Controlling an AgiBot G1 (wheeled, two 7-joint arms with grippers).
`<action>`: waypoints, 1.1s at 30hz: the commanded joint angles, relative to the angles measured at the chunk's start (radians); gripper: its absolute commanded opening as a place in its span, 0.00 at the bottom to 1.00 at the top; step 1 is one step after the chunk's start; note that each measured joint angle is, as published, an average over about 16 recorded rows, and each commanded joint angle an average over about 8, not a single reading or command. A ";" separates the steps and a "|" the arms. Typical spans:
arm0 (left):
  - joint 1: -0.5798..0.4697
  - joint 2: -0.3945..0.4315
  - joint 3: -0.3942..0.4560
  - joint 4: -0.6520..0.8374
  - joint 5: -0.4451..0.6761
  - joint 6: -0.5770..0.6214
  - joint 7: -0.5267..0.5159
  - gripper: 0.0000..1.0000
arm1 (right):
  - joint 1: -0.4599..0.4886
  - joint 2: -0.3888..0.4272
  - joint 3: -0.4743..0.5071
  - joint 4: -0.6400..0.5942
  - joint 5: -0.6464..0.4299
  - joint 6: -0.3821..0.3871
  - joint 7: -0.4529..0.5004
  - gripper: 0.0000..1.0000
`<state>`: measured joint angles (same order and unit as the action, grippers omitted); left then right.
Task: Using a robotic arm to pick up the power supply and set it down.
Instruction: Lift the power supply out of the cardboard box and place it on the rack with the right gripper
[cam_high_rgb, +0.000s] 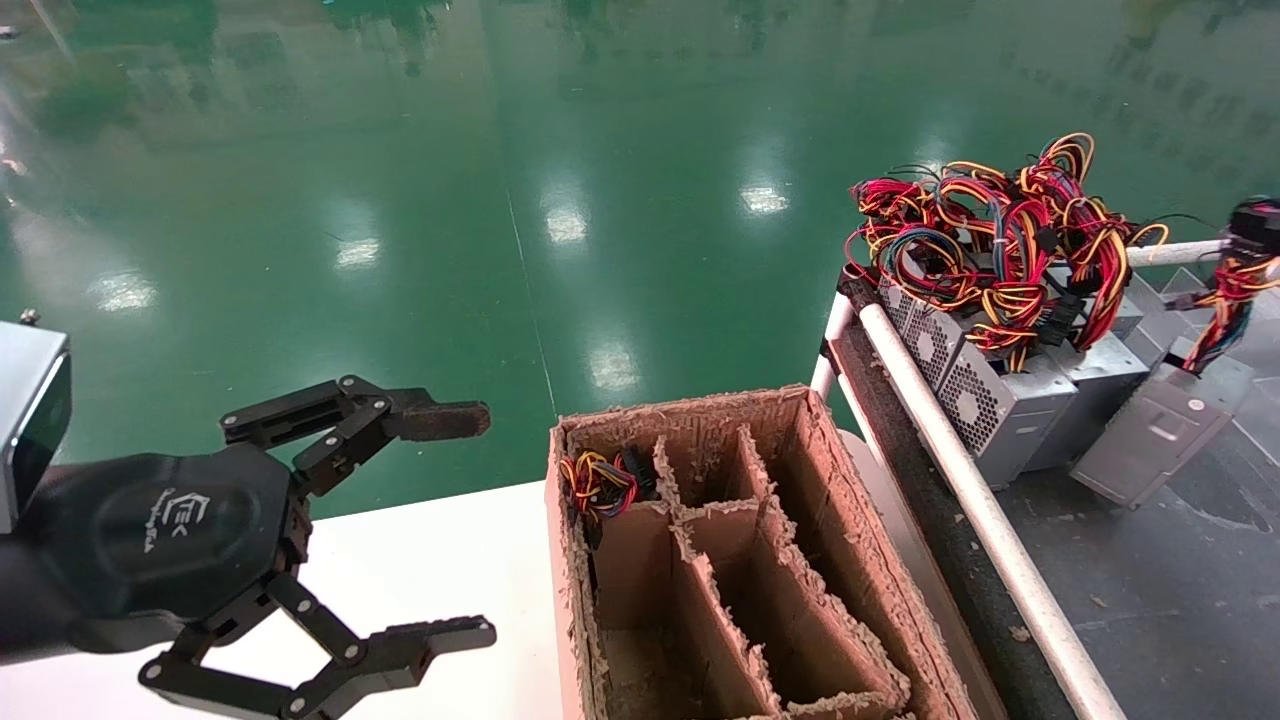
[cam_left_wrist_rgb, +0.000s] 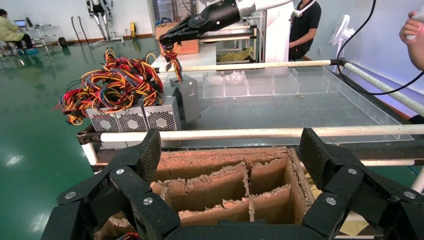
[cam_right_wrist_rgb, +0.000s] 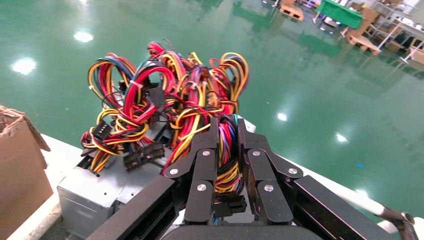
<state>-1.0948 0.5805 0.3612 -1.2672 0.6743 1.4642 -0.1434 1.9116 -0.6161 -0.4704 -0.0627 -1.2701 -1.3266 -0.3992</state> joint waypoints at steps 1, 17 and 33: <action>0.000 0.000 0.000 0.000 0.000 0.000 0.000 1.00 | -0.008 -0.009 0.001 0.006 0.001 0.003 0.003 0.00; 0.000 0.000 0.000 0.000 0.000 0.000 0.000 1.00 | -0.036 -0.068 0.005 0.035 0.007 0.058 0.039 0.00; 0.000 0.000 0.000 0.000 0.000 0.000 0.000 1.00 | -0.053 -0.102 0.008 0.047 0.011 0.148 0.055 1.00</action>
<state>-1.0949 0.5804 0.3616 -1.2672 0.6740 1.4641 -0.1432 1.8591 -0.7164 -0.4632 -0.0161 -1.2603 -1.1832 -0.3449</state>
